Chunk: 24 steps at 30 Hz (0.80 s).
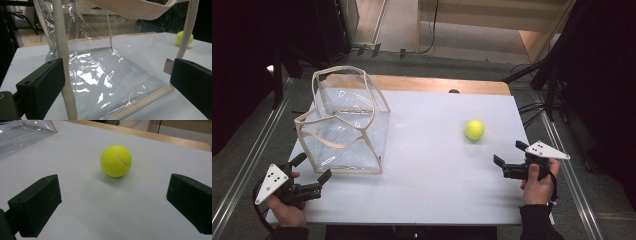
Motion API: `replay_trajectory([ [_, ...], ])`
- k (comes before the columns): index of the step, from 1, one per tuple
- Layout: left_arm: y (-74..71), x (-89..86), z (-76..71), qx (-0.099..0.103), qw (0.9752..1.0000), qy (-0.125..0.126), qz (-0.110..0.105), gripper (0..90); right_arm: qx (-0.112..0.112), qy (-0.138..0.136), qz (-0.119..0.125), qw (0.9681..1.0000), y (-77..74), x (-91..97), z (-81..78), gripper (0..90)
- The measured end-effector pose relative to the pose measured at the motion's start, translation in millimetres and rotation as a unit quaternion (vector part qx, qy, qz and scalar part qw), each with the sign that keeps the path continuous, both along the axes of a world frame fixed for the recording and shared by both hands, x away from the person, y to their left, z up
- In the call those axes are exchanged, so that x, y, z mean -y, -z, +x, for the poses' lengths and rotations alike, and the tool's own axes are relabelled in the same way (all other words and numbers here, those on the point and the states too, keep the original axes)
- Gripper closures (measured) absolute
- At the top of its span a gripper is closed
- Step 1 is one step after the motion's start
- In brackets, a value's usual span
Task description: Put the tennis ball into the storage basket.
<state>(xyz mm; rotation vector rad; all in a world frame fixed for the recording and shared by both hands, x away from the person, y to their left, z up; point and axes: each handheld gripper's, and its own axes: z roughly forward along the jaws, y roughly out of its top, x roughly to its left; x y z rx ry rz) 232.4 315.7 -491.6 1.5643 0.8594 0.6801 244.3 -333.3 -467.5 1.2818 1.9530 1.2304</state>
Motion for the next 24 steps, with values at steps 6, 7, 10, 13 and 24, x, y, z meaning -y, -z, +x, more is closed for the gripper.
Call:
replay_trajectory([
  [6,-0.1,0.4,-0.1,0.000,1.0000,0.000,0.000,0.0,-0.016,-0.010,-0.009,0.9998,-5.3,-6.2,11.6,0.0],
  [7,-0.2,0.3,-0.2,0.000,1.0000,0.001,0.002,0.0,-0.017,-0.013,-0.014,0.9997,-5.8,-7.1,14.0,0.0],
  [10,-0.3,0.8,-0.3,0.002,1.0000,0.001,0.004,0.0,-0.023,-0.021,-0.022,0.9993,-7.7,-11.3,20.7,0.0],
  [13,-0.3,1.0,-0.4,0.001,1.0000,0.000,0.005,0.0,-0.028,-0.030,-0.031,0.9987,-9.7,-15.9,28.3,0.0],
  [24,-0.3,1.5,-0.3,0.002,1.0000,0.002,0.005,0.0,-0.050,-0.044,-0.048,0.9966,-14.9,-29.4,54.5,0.0],
])
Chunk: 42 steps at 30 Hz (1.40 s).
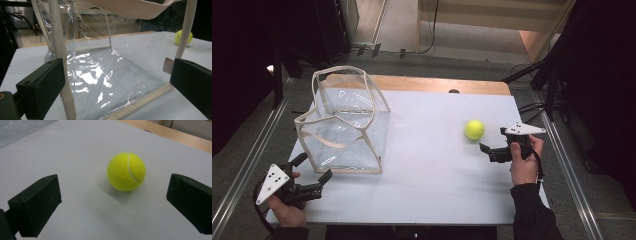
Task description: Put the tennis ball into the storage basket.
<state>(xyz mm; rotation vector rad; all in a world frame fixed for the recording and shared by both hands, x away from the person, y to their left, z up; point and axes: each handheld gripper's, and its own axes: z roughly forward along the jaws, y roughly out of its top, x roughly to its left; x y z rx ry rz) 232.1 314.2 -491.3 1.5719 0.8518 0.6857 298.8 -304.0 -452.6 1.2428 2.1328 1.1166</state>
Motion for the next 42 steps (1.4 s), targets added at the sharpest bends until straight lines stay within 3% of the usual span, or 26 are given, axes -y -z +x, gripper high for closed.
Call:
replay_trajectory([
  [24,0.0,-1.5,-0.5,0.002,1.0000,0.002,-0.001,0.0,-0.048,-0.003,-0.036,0.9982,-8.1,-12.4,45.4,0.0],
  [35,0.0,-0.9,-0.7,0.002,1.0000,0.002,-0.001,0.0,-0.075,-0.007,-0.058,0.9955,-8.0,-16.5,62.9,0.0],
  [42,0.0,-0.9,-0.7,0.002,1.0000,0.003,-0.002,0.0,-0.104,-0.005,-0.071,0.9921,-5.4,-17.1,73.9,0.0],
])
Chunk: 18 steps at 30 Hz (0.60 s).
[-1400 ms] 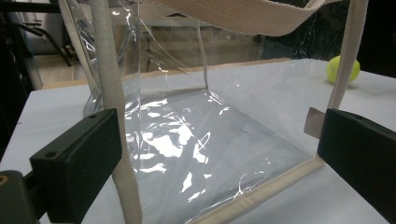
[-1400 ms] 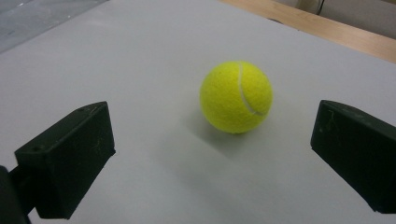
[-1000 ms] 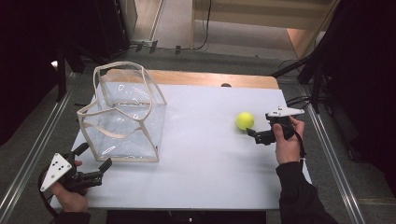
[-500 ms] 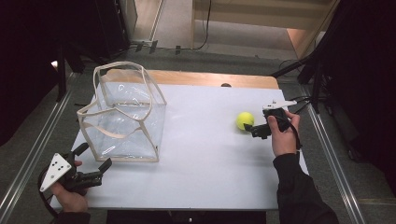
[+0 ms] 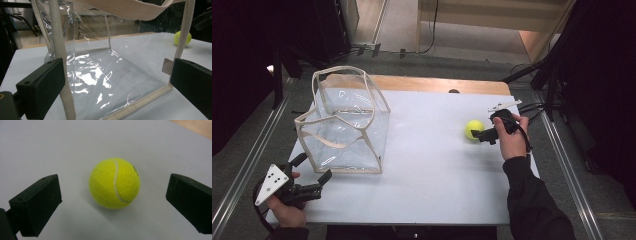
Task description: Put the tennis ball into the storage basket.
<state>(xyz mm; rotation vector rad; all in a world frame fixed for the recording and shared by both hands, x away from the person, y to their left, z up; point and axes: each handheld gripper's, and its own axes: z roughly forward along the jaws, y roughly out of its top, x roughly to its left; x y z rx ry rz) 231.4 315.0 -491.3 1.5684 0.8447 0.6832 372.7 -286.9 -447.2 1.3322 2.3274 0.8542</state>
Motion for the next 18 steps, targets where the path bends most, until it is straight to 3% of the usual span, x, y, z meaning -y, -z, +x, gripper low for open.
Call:
replay_trajectory([
  [8,-0.1,0.1,-0.1,0.000,1.0000,0.000,0.001,0.0,-0.033,0.001,-0.014,0.9993,4.8,-1.9,10.7,0.0],
  [18,-0.1,-0.1,0.1,0.001,1.0000,0.000,0.001,0.0,-0.081,0.001,-0.032,0.9962,12.3,-6.5,24.1,0.0],
])
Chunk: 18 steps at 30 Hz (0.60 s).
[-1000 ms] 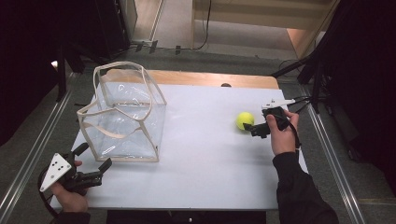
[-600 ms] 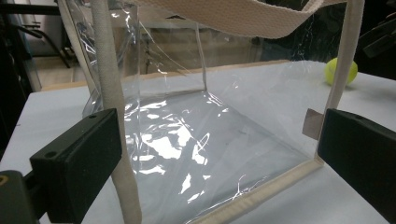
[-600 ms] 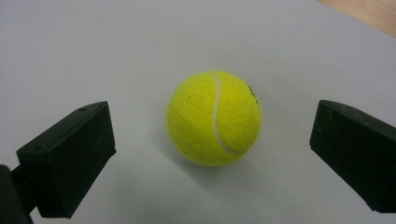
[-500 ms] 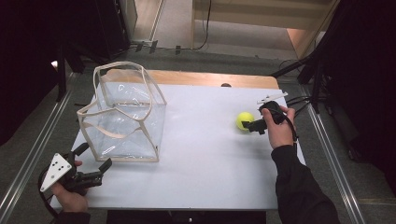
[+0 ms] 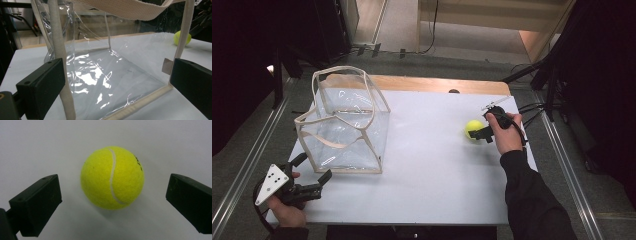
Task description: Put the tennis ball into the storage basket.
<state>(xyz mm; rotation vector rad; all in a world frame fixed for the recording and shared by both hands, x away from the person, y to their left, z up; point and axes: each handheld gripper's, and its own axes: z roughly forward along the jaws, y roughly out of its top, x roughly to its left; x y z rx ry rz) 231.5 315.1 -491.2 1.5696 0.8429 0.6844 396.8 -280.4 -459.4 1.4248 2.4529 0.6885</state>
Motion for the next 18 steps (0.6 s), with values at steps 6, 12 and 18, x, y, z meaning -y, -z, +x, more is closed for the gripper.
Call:
replay_trajectory([
  [6,-0.1,0.1,-0.1,0.000,1.0000,0.000,0.001,0.0,-0.020,0.001,-0.008,0.9998,3.1,-2.9,7.8,0.0],
  [12,-0.1,0.0,-0.1,0.000,1.0000,0.000,0.001,0.0,-0.038,0.009,-0.031,0.9988,5.9,-8.3,15.7,13.8],
  [18,-0.1,0.0,0.0,0.000,1.0000,0.000,0.000,0.0,-0.054,0.005,-0.033,0.9980,11.4,-13.4,21.7,13.8],
])
